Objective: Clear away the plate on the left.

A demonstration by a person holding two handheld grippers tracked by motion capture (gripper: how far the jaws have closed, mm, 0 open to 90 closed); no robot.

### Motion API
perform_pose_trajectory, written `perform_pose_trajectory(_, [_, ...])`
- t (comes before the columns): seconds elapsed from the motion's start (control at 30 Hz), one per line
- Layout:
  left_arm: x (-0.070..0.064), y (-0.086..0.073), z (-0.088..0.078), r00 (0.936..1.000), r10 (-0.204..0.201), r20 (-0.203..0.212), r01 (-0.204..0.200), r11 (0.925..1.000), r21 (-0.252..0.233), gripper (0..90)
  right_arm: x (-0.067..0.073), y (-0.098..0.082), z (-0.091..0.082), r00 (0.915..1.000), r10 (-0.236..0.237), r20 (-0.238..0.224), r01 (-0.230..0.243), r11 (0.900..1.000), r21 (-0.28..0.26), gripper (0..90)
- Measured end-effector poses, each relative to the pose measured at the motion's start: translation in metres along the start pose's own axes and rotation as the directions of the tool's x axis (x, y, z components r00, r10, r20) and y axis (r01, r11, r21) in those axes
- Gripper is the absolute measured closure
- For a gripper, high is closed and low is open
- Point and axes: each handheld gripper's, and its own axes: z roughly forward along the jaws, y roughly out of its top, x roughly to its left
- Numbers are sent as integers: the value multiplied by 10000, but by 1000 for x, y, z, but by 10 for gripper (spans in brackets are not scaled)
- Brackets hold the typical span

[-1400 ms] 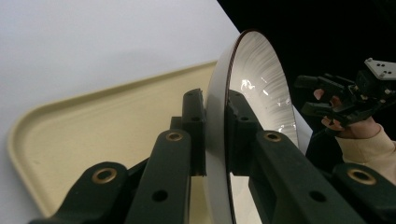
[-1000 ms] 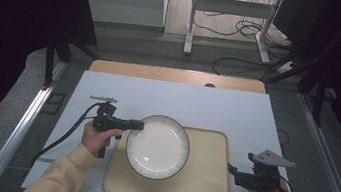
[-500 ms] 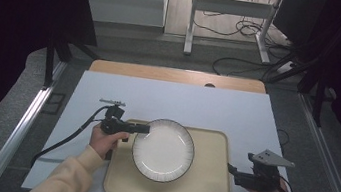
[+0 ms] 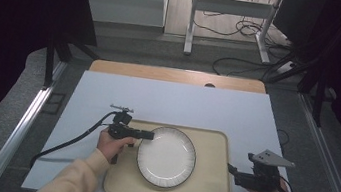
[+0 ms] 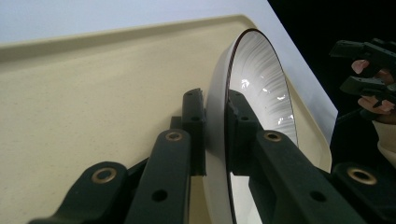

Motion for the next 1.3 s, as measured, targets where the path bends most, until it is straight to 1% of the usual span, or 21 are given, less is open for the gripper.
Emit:
perform_pose_trajectory(0.07, [2, -1, 4, 10000, -81, -56, 81, 9999, 89, 810, 0, 0, 0, 10000, 9, 7, -9, 10000, 28, 176])
perform_pose_trajectory(0.23, [5, -1, 8, 9994, -57, -330, 64, 9998, 208, 818, 1, 0, 0, 10000, -11, 11, 11, 10000, 24, 176])
perform_pose_trajectory(0.33, [7, -1, 9, 9993, -78, -374, 90, 9994, 325, 787, 0, 0, 0, 10000, -22, 10, 22, 10000, 34, 176])
perform_pose_trajectory(0.37, [7, -1, 9, 9991, -26, -427, 41, 9994, 347, 787, 0, 0, 0, 10000, -22, 10, 22, 10000, 34, 176])
perform_pose_trajectory(0.4, [8, -1, 10, 9977, 88, -666, -58, 9990, 448, 728, 1, 0, 0, 10000, -30, -10, 30, 10000, 44, 176])
perform_pose_trajectory(0.43, [8, -1, 10, 9977, 88, -666, -58, 9990, 448, 712, 1, 0, 0, 10000, -30, -10, 30, 10000, 44, 176])
perform_pose_trajectory(0.47, [10, -2, 12, 9961, 214, -852, -167, 9983, 553, 692, 0, 0, 0, 10000, -30, -15, 30, 10000, 53, 176])
perform_pose_trajectory(0.5, [10, -2, 13, 9954, 260, -920, -203, 9978, 624, 668, 0, 0, 0, 10000, -32, -16, 32, 10000, 58, 176])
perform_pose_trajectory(0.53, [10, -2, 13, 9954, 260, -920, -203, 9978, 624, 659, 0, 0, 0, 10000, -37, -14, 37, 10000, 61, 176])
perform_pose_trajectory(0.63, [8, -2, 14, 9924, 550, -1104, -480, 9967, 652, 642, 1, 0, 1, 10000, -53, -12, 53, 10000, 74, 176])
perform_pose_trajectory(0.7, [7, -2, 14, 9921, 583, -1114, -513, 9966, 642, 619, 1, 0, 1, 10000, -66, -16, 66, 10000, 73, 176])
perform_pose_trajectory(0.77, [6, -1, 13, 9922, 620, -1081, -559, 9967, 587, 602, 1, 0, 1, 10000, -67, -6, 68, 9999, 76, 176])
perform_pose_trajectory(0.8, [5, 0, 11, 9933, 621, -969, -577, 9972, 481, 561, 1, 0, 1, 10000, -55, -4, 55, 10000, 68, 176])
perform_pose_trajectory(0.83, [5, 0, 11, 9933, 621, -969, -577, 9972, 481, 539, 1, 0, 1, 10000, -55, -4, 55, 10000, 68, 176])
perform_pose_trajectory(0.97, [0, 3, 6, 9943, 812, -693, -803, 9966, 153, 411, 0, -1, 0, 10000, -51, -6, 51, 10000, 58, 176])
perform_pose_trajectory(1.03, [-2, 3, 4, 9933, 888, -735, -887, 9960, 50, 357, 0, -1, 0, 10000, -46, -4, 46, 10000, 56, 176])
perform_pose_trajectory(1.07, [-4, 4, 2, 9916, 1013, -804, -1018, 9948, -20, 357, 0, -1, 0, 10000, -46, -2, 46, 10000, 56, 176])
perform_pose_trajectory(1.1, [-7, 6, -3, 9888, 1223, -854, -1241, 9921, -169, 320, 0, -1, 0, 10000, -56, 10, 56, 10000, 45, 176])
perform_pose_trajectory(1.17, [-8, 7, -5, 9882, 1257, -877, -1284, 9914, -255, 301, 0, -1, -1, 10000, -59, 16, 59, 10000, 41, 176])
perform_pose_trajectory(1.23, [-11, 8, -13, 9853, 1429, -934, -1476, 9880, -451, 291, 0, -2, -1, 10000, -69, 22, 69, 10000, 49, 176])
perform_pose_trajectory(1.3, [-12, 9, -15, 9843, 1476, -963, -1527, 9871, -485, 282, 0, -2, -1, 10000, -68, 22, 68, 10000, 48, 176])
